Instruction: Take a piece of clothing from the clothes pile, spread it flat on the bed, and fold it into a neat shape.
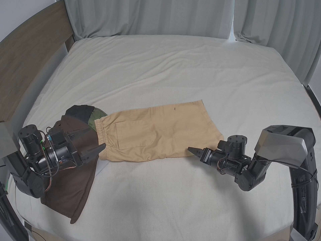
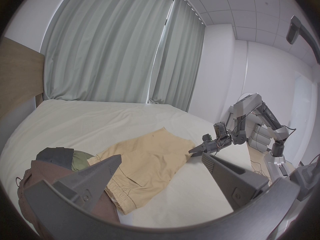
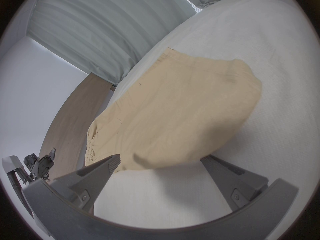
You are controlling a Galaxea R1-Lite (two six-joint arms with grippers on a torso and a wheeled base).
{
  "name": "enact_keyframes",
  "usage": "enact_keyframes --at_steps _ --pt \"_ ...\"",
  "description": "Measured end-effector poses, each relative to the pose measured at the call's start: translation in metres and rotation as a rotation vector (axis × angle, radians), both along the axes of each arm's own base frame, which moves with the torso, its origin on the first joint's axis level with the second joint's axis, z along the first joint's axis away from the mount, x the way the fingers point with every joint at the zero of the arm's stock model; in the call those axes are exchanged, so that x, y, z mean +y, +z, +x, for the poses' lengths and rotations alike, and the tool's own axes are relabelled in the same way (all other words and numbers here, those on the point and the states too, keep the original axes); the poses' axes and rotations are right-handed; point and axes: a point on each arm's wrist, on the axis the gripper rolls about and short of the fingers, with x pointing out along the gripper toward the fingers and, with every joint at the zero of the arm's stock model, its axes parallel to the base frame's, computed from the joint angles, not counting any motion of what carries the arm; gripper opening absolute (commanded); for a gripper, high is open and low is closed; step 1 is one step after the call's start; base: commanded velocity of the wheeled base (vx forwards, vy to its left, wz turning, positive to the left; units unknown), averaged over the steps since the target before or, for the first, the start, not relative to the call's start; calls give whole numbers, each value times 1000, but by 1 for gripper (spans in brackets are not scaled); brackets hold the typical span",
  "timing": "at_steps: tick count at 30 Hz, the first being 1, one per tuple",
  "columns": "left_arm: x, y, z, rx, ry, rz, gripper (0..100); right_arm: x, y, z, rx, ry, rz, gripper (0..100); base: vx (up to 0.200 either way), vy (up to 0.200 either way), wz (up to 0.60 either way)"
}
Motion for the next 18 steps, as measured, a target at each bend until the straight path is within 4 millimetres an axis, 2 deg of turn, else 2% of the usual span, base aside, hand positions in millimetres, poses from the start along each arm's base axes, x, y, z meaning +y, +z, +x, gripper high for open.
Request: enact_keyframes --at_steps 6,13,18 --pt "0 0 0 3 0 -2 100 5 -5 8 -30 3 12 100 0 0 0" --pt "0 -2 0 12 -1 -4 100 19 -9 26 -113 17 58 100 0 0 0" --pt "0 -3 0 15 -1 -4 100 29 -13 29 -125 29 88 100 0 0 0"
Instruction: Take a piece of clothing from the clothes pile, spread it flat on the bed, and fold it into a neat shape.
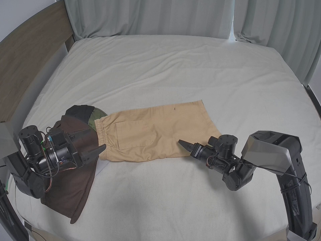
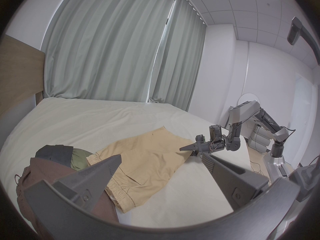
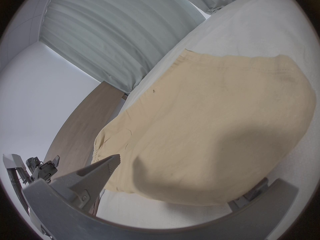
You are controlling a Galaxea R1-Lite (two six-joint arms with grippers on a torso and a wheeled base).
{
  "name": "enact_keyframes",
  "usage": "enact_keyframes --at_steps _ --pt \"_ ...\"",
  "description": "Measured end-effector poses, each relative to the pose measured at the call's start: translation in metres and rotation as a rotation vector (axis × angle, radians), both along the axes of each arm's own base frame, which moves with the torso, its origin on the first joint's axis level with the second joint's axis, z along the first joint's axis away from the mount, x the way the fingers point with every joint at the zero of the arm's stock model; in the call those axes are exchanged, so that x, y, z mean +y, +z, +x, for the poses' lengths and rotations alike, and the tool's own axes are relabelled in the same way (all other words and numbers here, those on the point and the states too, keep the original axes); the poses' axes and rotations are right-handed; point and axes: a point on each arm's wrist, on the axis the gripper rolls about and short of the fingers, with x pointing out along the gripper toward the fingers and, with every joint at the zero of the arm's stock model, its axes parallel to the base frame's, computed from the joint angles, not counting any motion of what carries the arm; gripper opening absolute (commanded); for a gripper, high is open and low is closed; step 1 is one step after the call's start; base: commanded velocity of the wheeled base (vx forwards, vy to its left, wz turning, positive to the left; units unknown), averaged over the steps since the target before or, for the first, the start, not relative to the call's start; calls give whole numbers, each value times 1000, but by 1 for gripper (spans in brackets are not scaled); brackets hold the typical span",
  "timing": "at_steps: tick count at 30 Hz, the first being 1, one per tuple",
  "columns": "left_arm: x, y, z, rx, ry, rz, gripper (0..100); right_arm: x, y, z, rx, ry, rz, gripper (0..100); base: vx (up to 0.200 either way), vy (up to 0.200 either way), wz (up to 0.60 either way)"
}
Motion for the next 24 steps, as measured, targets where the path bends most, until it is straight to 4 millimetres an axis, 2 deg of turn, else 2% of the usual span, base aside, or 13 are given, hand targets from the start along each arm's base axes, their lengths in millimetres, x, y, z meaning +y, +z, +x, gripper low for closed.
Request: enact_keyframes --at_steps 9,10,24 --pt "-1 -1 0 4 -2 -1 100 6 -4 1 -1 10 6 100 0 0 0" --pt "-1 -1 0 4 -2 -1 100 6 -5 1 -1 11 7 0 0 0 0" --pt "-1 -1 0 23 -2 -19 100 6 -10 0 5 9 5 0 0 0 0"
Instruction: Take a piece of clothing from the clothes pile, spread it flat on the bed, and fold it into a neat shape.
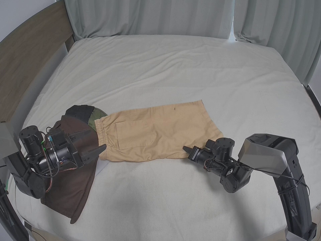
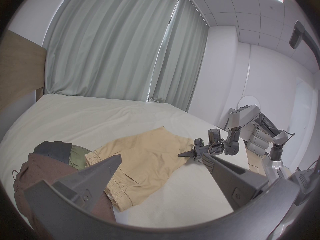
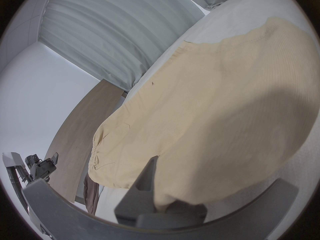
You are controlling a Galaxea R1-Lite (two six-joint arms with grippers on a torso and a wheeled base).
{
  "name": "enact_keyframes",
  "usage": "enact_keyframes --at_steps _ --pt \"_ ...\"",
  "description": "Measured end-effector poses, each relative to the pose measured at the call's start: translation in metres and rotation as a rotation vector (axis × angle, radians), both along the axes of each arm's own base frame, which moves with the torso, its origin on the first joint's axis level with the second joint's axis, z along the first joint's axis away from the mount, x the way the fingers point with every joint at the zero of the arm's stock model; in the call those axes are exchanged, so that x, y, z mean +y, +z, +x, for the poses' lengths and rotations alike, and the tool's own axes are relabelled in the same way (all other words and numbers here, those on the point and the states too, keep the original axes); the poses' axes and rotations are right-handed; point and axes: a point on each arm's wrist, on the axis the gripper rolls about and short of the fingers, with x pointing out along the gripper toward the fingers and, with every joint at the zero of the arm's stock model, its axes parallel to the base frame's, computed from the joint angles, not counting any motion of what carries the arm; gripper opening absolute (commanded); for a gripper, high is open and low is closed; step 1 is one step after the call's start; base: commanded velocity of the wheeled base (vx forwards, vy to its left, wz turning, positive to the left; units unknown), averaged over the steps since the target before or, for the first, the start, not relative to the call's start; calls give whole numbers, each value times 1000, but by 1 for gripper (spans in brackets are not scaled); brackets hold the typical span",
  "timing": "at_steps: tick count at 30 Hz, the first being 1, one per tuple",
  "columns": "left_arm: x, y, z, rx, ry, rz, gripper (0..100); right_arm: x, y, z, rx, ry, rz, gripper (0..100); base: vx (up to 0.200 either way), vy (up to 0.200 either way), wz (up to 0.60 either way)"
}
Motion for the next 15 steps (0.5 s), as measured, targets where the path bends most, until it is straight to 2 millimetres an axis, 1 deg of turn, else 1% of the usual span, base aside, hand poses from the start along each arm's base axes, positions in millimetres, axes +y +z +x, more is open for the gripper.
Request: enact_keyframes --at_steps 7,12,15 --pt "0 0 0 4 0 -3 100 -1 1 -3 -12 2 5 0 0 0 0" --pt "0 1 0 8 -2 -10 100 -4 0 -14 5 5 -6 0 0 0 0" --pt "0 1 0 21 -1 -26 100 -8 4 -24 13 7 -13 0 0 0 0"
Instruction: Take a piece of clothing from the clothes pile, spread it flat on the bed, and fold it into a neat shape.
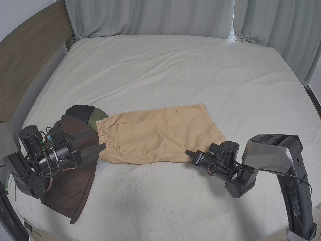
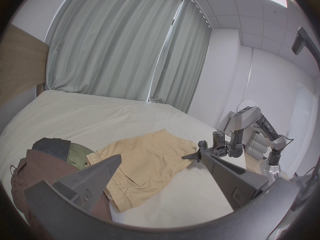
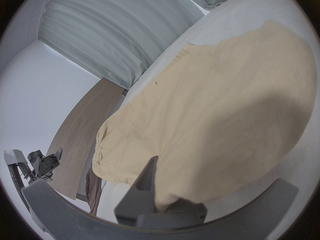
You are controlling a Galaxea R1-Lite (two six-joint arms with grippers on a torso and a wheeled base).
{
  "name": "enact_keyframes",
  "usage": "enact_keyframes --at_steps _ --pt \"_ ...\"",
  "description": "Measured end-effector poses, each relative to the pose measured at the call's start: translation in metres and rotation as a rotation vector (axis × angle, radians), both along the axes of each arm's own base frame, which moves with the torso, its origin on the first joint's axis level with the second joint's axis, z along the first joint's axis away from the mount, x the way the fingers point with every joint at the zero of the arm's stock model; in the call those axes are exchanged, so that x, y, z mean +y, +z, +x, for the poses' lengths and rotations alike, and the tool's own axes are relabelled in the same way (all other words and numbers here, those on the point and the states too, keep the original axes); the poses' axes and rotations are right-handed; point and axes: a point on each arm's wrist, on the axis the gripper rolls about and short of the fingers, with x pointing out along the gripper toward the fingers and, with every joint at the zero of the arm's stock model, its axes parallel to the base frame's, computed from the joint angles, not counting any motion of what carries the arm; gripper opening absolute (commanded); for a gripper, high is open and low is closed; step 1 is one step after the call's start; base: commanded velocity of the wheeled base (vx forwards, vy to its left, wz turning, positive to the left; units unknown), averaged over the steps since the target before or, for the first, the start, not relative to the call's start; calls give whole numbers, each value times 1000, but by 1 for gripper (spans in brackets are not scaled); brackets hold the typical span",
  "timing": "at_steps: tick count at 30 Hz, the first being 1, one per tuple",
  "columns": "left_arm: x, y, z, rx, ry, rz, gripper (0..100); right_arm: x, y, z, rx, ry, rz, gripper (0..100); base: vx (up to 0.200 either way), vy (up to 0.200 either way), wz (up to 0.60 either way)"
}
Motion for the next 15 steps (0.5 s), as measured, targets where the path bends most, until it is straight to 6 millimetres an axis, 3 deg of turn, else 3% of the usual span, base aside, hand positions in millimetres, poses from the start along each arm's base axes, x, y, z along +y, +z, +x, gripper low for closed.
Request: enact_keyframes --at_steps 15 --pt "0 2 1 14 3 -23 100 -18 16 -41 27 16 -75 0 0 0 0"
